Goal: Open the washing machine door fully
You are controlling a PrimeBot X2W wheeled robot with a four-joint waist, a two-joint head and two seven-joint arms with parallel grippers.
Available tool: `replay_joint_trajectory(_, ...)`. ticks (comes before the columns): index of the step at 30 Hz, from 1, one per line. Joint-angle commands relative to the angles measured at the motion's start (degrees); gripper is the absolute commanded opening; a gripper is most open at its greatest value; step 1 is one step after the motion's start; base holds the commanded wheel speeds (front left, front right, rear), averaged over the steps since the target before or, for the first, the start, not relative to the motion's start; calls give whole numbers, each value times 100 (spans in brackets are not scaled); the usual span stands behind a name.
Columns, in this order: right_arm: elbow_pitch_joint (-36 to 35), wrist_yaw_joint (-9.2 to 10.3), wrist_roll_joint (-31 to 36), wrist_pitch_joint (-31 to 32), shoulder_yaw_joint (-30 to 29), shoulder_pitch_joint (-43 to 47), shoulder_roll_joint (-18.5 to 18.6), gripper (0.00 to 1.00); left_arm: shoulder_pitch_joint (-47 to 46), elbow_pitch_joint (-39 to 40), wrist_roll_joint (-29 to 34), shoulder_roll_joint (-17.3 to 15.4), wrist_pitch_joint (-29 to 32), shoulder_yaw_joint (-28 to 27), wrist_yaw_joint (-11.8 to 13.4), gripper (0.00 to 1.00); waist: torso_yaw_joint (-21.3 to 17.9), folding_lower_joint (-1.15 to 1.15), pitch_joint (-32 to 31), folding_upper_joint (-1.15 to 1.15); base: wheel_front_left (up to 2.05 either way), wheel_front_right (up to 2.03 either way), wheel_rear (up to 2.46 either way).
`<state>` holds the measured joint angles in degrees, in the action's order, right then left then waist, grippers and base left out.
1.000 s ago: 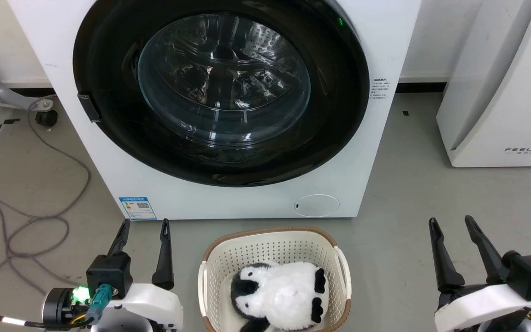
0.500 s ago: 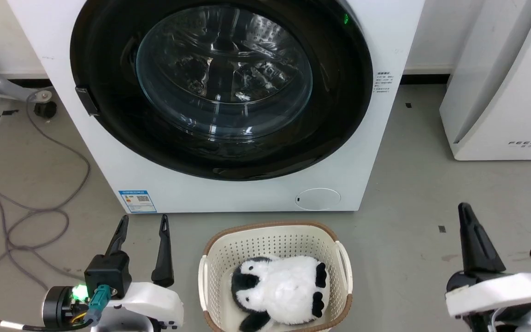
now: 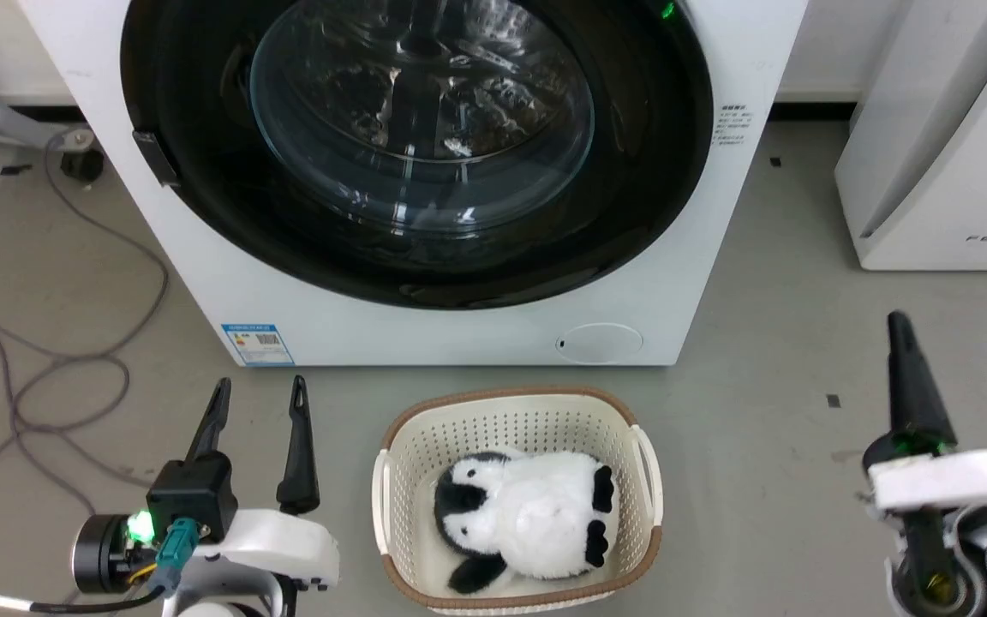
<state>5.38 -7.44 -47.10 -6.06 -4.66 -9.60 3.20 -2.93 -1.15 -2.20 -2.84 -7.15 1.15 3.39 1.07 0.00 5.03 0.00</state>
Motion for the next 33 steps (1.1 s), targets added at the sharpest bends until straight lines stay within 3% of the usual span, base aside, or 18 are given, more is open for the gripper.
replay_joint_trajectory(1, 74, -2, -246, 42, -70, -182, 32, 0, -132, 19, -17, -3, -63, -9, 21, 100, 20, 0, 64, 0, 0, 0, 0)
replay_joint_trajectory(18, 936, -3, -1463, 390, -492, -1844, 480, 0, -533, 90, -102, -3, -267, 19, 81, 100, 250, 0, 747, 0, 0, 0, 0)
replay_joint_trajectory(33, 1975, -3, -1871, 426, -190, -3481, 966, 0, -856, 119, -211, -3, -435, 98, 163, 100, 460, 0, 1291, 0, 0, 0, 0)
